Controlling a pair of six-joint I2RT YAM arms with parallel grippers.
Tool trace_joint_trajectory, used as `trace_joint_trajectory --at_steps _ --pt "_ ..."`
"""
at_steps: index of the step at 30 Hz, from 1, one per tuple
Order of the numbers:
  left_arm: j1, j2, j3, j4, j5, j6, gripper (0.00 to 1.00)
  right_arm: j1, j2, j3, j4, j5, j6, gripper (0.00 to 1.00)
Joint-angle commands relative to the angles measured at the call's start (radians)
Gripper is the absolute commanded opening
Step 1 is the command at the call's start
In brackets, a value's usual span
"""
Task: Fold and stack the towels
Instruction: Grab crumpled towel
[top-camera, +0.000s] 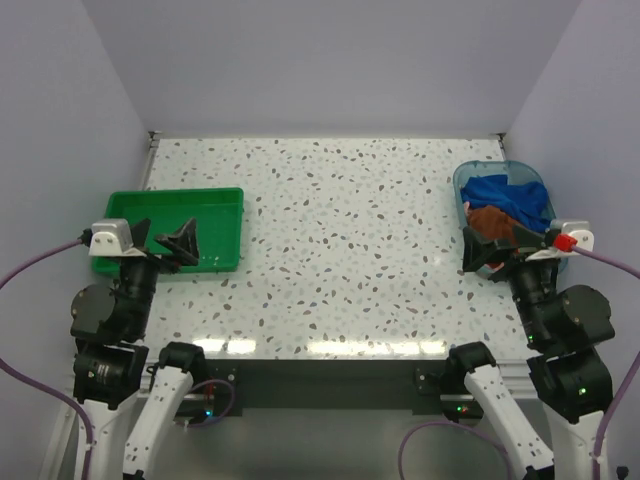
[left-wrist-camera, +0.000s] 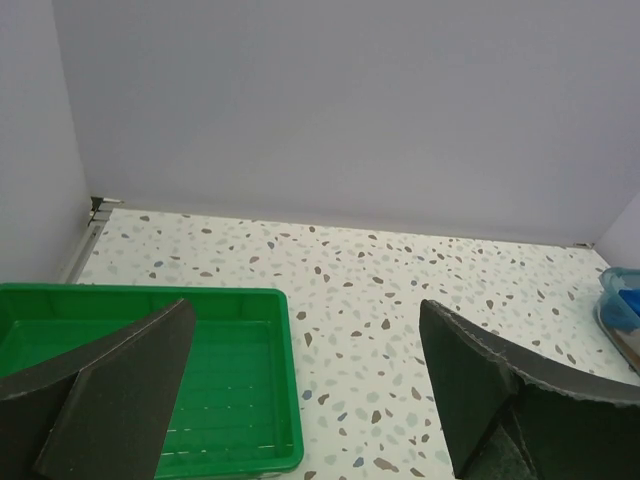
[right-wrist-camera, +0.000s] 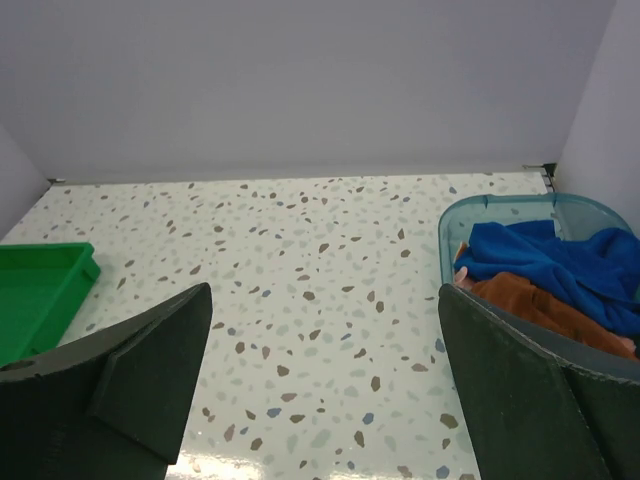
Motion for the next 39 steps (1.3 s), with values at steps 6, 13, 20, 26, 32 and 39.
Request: trace_joint_trajectory --at_steps 6,13,20,26,32,39 --pt "-0.002 0.023 -0.015 0.036 0.013 -0.014 1.0 -0.003 0.042 0.001 -0.019 0.102 0.028 0.99" --pt "-0.002 0.078 -0.039 -0.037 0.051 -0.073 1.0 -0.003 0.19 -0.01 -0.039 0.215 0.085 0.99" --pt "-0.002 0.1 -0.076 -0.089 0.131 -0.054 1.0 -0.005 0.472 0.012 -0.084 0.37 0.185 0.99" --pt "-0.002 0.039 -0.185 -0.021 0.2 -0.091 1.0 -0.104 0.747 0.018 -0.061 0.461 0.22 0.99" --pt "-0.003 -0.018 -0.315 0.023 0.25 -0.113 1.0 -0.314 0.931 0.027 0.042 0.326 0.219 0.95" --pt "-0.022 -0.032 -0.348 0.047 0.257 -0.111 1.0 -0.457 1.031 -0.002 0.136 0.202 0.199 0.87"
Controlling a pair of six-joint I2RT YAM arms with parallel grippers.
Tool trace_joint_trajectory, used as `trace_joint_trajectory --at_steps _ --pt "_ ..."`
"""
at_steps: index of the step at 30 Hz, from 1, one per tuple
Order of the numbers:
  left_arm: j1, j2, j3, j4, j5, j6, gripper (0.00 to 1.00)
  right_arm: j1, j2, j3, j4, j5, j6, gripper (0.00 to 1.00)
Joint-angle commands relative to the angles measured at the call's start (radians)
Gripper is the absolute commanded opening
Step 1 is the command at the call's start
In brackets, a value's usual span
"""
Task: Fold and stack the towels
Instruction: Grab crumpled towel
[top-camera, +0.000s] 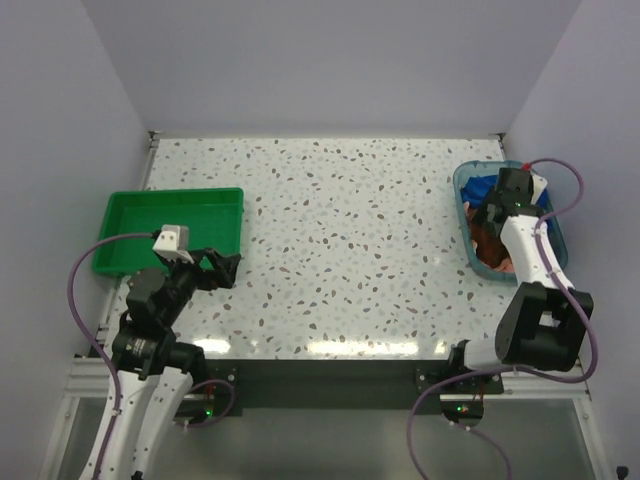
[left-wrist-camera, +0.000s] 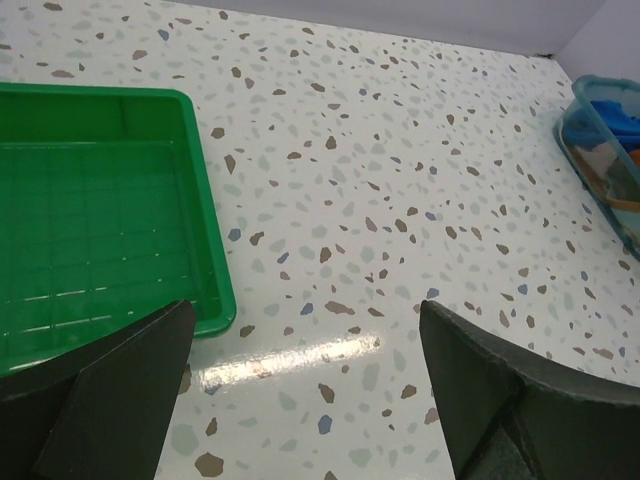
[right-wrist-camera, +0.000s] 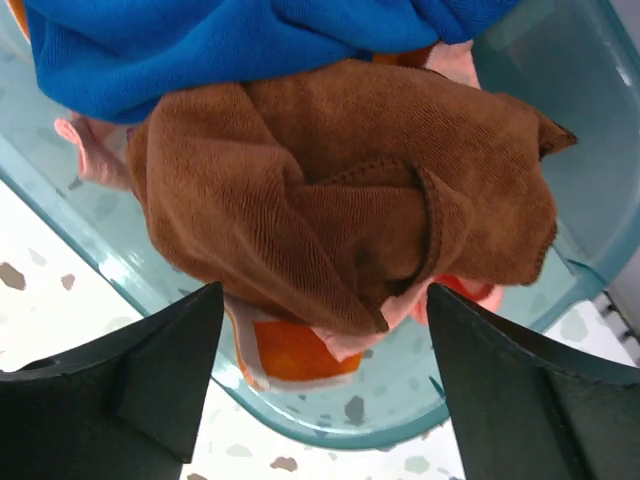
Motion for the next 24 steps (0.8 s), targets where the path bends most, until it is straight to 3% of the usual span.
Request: trace_joint_trajectory --at_steps 1,3,9,10,16,22,24 --pt "-0.016 -0.012 0.003 0.08 0.025 -0.006 1.0 -0.044 0.017 -0.006 0.117 -0.102 -0.002 0.84" --pt "-0.021 -0.01 -0.002 0.083 0.024 -0.004 1.0 -0.049 0.02 -0.021 0.139 -0.154 -0.032 0.81" --pt "-0.027 -0.002 -0.002 0.089 0.024 0.001 1.0 -0.049 -0.011 -0.035 0.153 -0.163 -0.075 0.42" --pt "-0.029 -0.001 -0.004 0.089 0.025 -0.001 1.0 -0.049 -0.018 -0.035 0.151 -0.163 -0.08 0.3" --pt "-0.033 -0.001 -0.004 0.089 0.025 0.001 1.0 -0.049 -0.068 -0.013 0.15 -0.208 -0.123 0.0" --pt "-0.039 -0.001 -0.005 0.087 0.025 -0.001 1.0 -0.037 -0.089 0.143 0.089 -0.373 -0.152 0.0" --pt "-0.042 0.002 -0.005 0.087 0.021 0.001 1.0 -0.017 -0.077 0.27 0.064 -0.408 -0.158 0.0"
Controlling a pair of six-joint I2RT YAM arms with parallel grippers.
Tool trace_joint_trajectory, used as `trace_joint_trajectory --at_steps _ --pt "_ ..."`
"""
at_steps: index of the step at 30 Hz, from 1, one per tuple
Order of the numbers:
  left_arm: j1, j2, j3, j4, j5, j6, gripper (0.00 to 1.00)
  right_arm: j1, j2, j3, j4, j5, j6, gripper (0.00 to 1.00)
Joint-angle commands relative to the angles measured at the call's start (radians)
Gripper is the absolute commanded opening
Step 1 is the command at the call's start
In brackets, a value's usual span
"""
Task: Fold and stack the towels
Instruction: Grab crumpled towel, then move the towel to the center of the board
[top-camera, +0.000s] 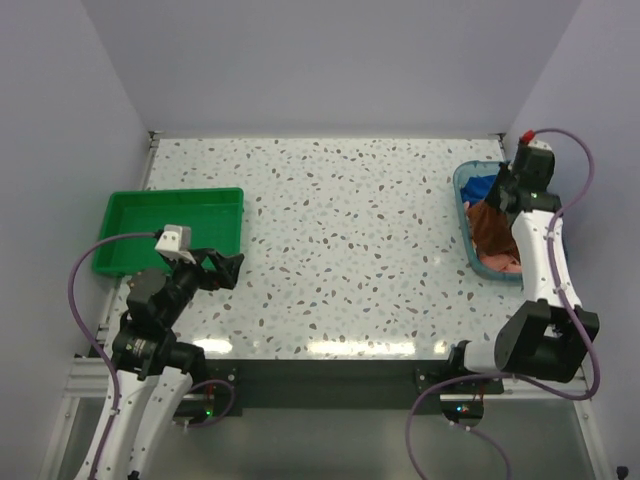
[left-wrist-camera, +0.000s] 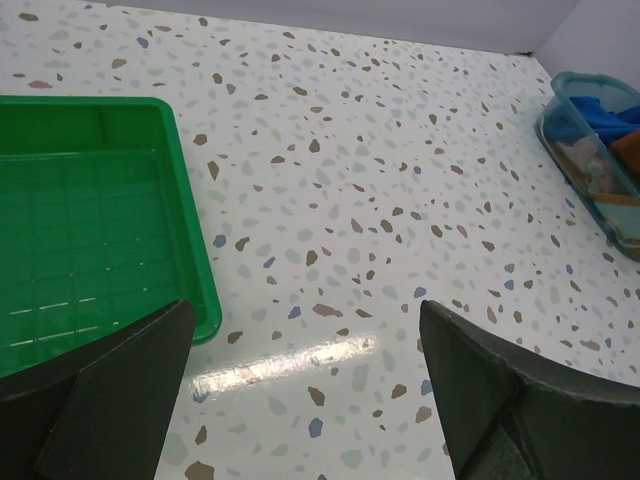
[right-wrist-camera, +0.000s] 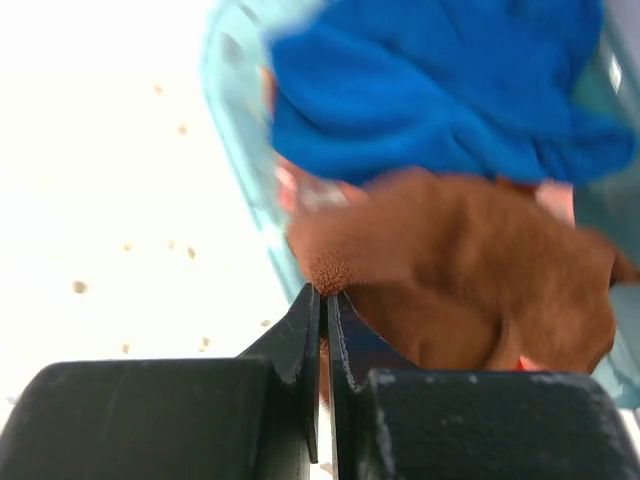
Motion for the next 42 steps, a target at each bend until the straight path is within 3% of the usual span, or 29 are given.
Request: trace_joint_trajectory --at_steps 1,5,10,16,19,22,26,30,31,33,36,42 --pt "-0.011 0.006 -0.002 0.057 0.012 -0.001 1.0 0.052 -0.016 0.218 -0.028 -0.116 -0.032 0.0" --pt "-0.015 0.013 -0.004 0.059 0.005 -0.004 1.0 0.183 0.073 0.593 -0.126 -0.12 -0.076 0.0" --pt "-0.02 0.016 -0.004 0.057 0.0 -0.004 1.0 0.338 0.171 0.908 -0.143 -0.219 -0.048 0.0" --pt "-0.02 0.026 -0.002 0.054 0.002 -0.006 1.0 0.474 0.144 0.911 0.031 -0.386 0.06 0.0" --pt "-0.02 0.035 -0.002 0.056 0.005 -0.005 1.0 0.548 0.078 0.795 0.087 -0.403 0.092 0.0" --pt "-0.02 0.042 0.003 0.053 0.008 -0.004 1.0 0.6 -0.049 0.499 0.154 -0.399 0.123 0.0" --pt "-0.02 0.065 0.013 0.053 0.025 -0.007 1.0 0.665 -0.187 0.017 0.096 -0.397 0.193 0.01" --pt "-0.02 0.136 0.033 0.054 0.066 -0.03 1.0 0.692 -0.333 -0.296 -0.08 -0.37 0.282 0.39" --pt "-0.02 0.153 0.035 0.06 0.08 -0.038 1.0 0.694 -0.382 -0.345 -0.126 -0.35 0.282 0.43" --pt "-0.02 0.208 0.042 0.091 0.12 -0.062 1.0 0.694 -0.428 -0.361 -0.219 -0.263 0.276 0.56" --pt "-0.02 0.295 0.039 0.154 0.161 -0.094 1.0 0.694 -0.465 -0.332 -0.247 -0.215 0.24 0.65" --pt "-0.092 0.616 0.133 0.189 0.189 -0.125 1.0 0.694 -0.352 -0.249 -0.219 -0.238 0.166 0.67"
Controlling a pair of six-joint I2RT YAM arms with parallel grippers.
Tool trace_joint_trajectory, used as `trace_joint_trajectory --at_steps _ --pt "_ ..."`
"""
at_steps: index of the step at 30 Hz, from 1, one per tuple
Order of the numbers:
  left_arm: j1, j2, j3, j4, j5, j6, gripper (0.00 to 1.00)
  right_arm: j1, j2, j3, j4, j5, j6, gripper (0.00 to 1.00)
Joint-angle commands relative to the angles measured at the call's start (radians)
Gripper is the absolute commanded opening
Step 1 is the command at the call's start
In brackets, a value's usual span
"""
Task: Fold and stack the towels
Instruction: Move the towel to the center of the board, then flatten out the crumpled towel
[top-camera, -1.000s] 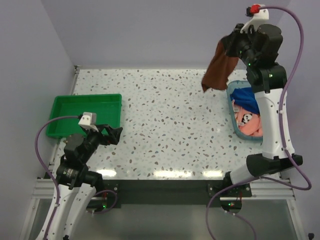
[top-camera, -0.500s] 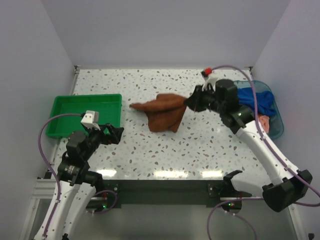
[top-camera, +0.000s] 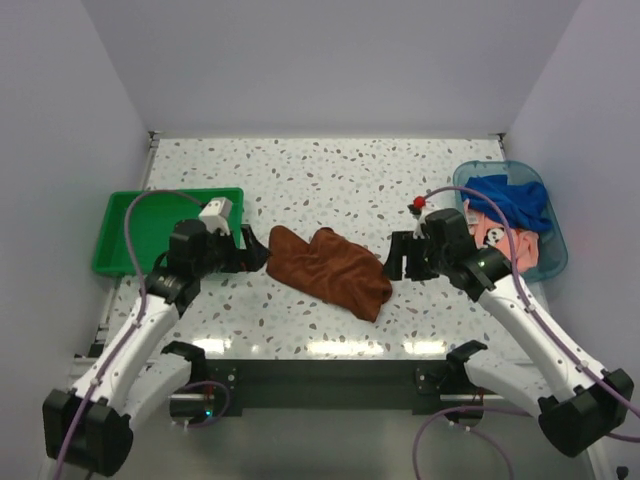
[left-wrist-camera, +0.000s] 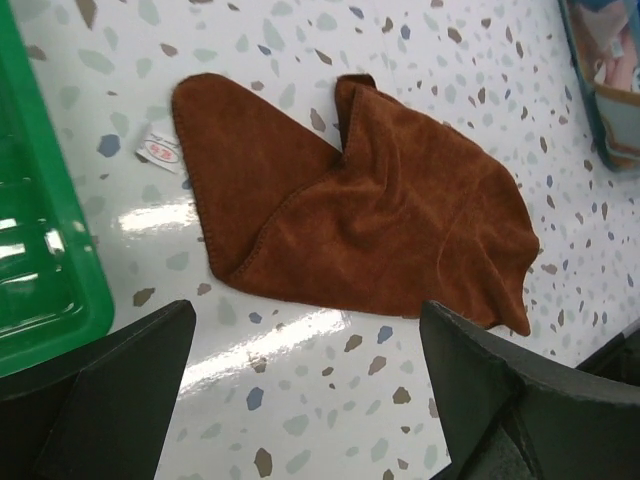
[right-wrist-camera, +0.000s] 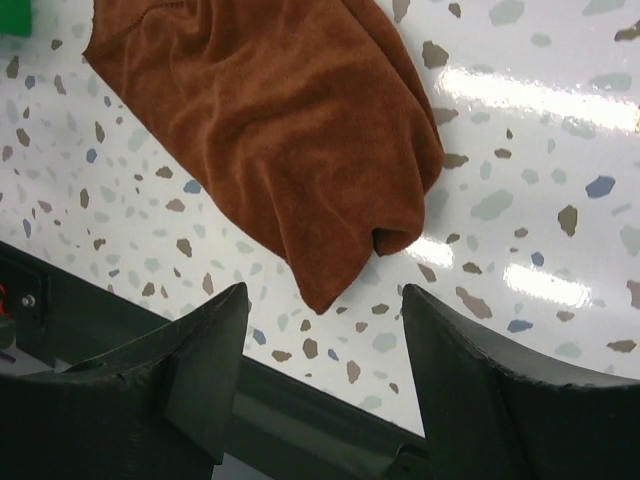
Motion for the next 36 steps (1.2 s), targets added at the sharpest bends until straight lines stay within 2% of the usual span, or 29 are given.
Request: trace_joint_trajectory --at_steps 1,5,8,15,22,30,36 --pt "-0.072 0.153 0.121 0.067 0.02 -0.026 1.0 0.002 0.067 0.041 0.037 -0.001 -0.063 0.67" --pt "-0.167 0.365 0.221 0.072 -0.093 -0.024 1.0 0.002 0.126 0.008 0.103 -0.018 -0.068 0.66" --pt "-0.173 0.478 0.287 0.053 -0.197 -0.036 0.99 0.0 0.179 -0.009 0.158 -0.027 -0.054 0.66" --pt "-0.173 0.721 0.457 0.056 -0.434 -0.035 0.86 0.002 0.299 0.029 0.264 -0.018 -0.088 0.65" --pt "-0.172 0.956 0.583 0.038 -0.439 0.02 0.8 0.0 0.406 0.101 0.307 -0.053 -0.14 0.65" --pt "-0.172 1.048 0.6 0.068 -0.399 0.053 0.75 0.015 0.509 0.17 0.318 -0.087 -0.192 0.65" --pt "-0.172 1.108 0.603 0.078 -0.37 0.068 0.63 0.037 0.605 0.227 0.342 -0.119 -0.243 0.66"
